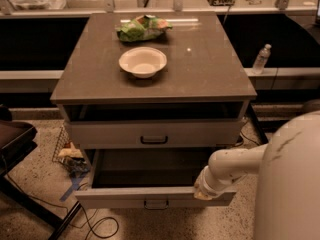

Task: Open middle drawer

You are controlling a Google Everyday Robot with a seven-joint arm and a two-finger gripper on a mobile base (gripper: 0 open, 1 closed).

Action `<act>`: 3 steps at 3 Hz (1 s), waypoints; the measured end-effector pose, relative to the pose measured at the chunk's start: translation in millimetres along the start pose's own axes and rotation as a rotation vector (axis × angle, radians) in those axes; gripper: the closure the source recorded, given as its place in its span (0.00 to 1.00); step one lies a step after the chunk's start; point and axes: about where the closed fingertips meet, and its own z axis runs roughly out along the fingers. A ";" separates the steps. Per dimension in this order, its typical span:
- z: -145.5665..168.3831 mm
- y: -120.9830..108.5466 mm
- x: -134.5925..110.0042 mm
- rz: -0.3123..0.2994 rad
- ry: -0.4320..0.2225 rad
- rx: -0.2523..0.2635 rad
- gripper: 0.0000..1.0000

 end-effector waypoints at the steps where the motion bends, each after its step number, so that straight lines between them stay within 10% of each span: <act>1: -5.7 33.9 6.5 0.003 0.035 -0.045 0.96; 3: -5.1 34.8 6.6 0.003 0.035 -0.047 0.43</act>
Offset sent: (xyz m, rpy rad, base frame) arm -0.2372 -0.0079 0.0067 -0.1517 0.3488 0.1289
